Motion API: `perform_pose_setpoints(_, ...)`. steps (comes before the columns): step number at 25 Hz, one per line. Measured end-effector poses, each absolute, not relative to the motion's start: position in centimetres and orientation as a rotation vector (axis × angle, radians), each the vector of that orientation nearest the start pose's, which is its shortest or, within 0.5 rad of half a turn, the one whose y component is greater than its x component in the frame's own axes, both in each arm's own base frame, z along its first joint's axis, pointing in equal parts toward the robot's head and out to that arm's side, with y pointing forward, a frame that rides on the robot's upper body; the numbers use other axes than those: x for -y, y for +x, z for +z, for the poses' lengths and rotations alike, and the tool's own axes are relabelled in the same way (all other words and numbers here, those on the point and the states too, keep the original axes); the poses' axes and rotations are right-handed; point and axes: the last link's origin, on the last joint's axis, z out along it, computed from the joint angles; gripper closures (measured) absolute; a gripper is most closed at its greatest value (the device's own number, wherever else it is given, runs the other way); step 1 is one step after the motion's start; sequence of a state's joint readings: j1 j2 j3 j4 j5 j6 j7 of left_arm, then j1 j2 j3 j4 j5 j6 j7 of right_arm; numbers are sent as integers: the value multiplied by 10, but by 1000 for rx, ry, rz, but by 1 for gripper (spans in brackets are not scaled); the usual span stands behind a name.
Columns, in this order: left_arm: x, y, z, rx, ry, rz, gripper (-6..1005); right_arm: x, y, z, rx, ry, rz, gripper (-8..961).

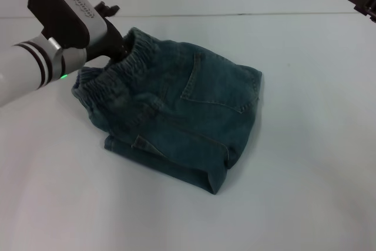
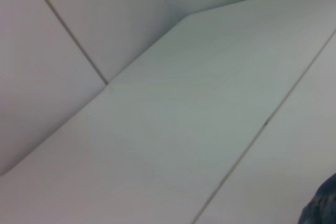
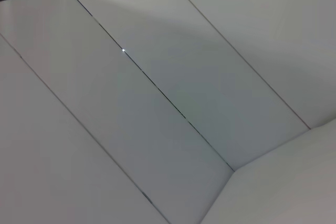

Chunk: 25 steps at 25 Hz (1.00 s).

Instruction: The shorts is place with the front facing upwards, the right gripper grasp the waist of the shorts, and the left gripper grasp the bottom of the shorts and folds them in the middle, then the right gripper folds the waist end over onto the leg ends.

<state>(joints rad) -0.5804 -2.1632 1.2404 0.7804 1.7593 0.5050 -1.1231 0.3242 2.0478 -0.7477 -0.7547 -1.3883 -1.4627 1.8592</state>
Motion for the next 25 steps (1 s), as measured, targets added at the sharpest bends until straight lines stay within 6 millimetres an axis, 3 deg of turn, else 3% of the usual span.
perform_pose_setpoints(8, -435, -234, -19, 123, -2131, -34, 97, -326, 282, 84, -1169, -2047, 1352, 73)
perform_pose_setpoints(16, -426, -261, 30, 201, -1979, -57, 97, -325, 283, 84, -1119, -2065, 1324, 72)
perform_pose_setpoints(19, -416, -275, 56, 337, -1962, -216, 97, -321, 279, 81, -983, -2148, 1273, 73)
perform_pose_setpoints(20, -406, -284, 75, 424, -1995, -383, 97, -318, 277, 79, -918, -2199, 1247, 73)
perform_pose_setpoints(21, -406, -284, 75, 424, -1995, -383, 97, -314, 273, 77, -852, -2265, 1220, 73)
perform_pose_setpoints(23, -390, -282, 76, 458, -2126, -593, 97, -305, 265, 71, -729, -2404, 1150, 59)
perform_pose_setpoints(25, -367, -271, 65, 449, -2318, -789, 98, -296, 258, 60, -637, -2552, 1039, 30)
